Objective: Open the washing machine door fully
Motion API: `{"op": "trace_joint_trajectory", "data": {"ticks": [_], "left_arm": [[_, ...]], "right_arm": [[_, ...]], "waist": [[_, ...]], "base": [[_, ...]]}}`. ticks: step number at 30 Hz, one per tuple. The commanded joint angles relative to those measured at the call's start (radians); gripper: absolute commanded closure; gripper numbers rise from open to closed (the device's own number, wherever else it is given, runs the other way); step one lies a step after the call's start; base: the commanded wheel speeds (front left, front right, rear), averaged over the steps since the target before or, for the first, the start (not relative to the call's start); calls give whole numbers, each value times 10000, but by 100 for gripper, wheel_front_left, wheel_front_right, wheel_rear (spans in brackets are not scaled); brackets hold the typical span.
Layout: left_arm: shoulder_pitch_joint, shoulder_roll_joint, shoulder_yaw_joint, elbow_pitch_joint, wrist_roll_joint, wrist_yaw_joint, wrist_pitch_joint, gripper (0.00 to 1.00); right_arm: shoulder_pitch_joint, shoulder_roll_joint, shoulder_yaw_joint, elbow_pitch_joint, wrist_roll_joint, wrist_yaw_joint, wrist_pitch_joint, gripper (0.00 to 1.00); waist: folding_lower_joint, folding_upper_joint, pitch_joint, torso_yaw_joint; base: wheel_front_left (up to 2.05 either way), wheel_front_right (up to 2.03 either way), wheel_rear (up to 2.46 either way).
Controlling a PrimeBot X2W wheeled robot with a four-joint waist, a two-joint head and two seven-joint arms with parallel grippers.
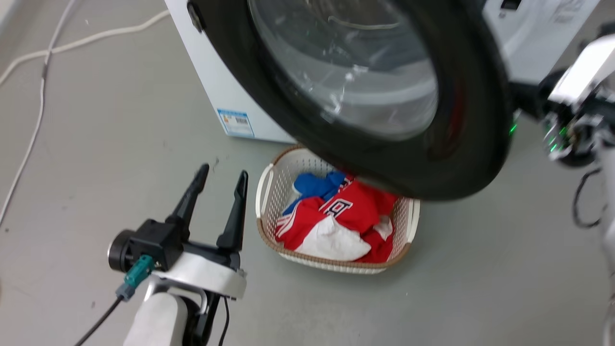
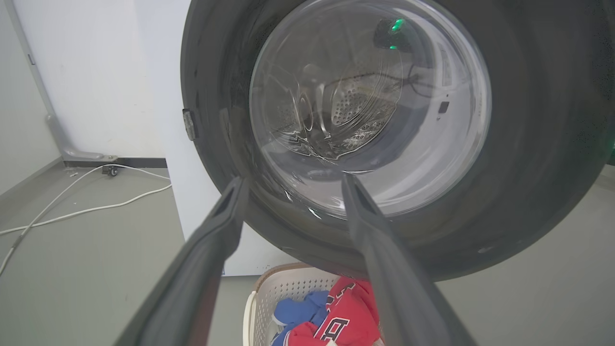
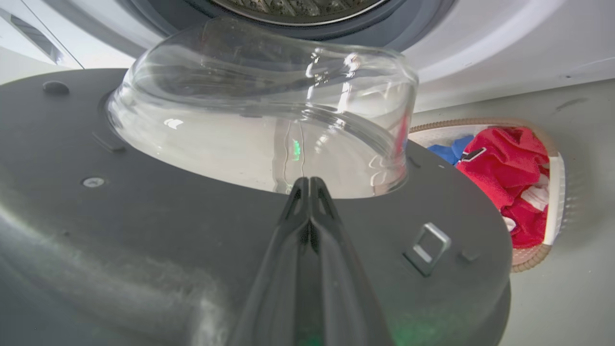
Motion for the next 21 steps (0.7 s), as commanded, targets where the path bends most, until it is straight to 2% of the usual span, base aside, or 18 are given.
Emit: {"op": "trace_joint_trajectory", "data": {"ticks": [1,11,15,18,21], "left_arm": [[194,-25,7,60,31,-24,-25,0],[854,-33,-206,375,101,-24,-25,0],[974,-14,-352,475,93,-24,-25,0],[982,-13,-453,534,54,-24,-25,0],[999,2,-444,588,7,-25,-25,0]], "right_arm": [[489,227,-21,-320,114,4,180,100],[3487,1677,-393,-3233,292,4,1308,100],[4331,1969,-312,-3970,405,4,1585,100],[4808,2022,133,-4347,764,4,1581,100],[5099,2068,1179,-4454,1454,6,1158,100]], "waist": [[0,0,-469,-23],[0,0,-1432,50],[0,0,-1665,146],[0,0,-1770,233],[0,0,-1810,236]], "base": [[0,0,0],[0,0,0],[0,0,0],[0,0,0],[0,0,0]]}}
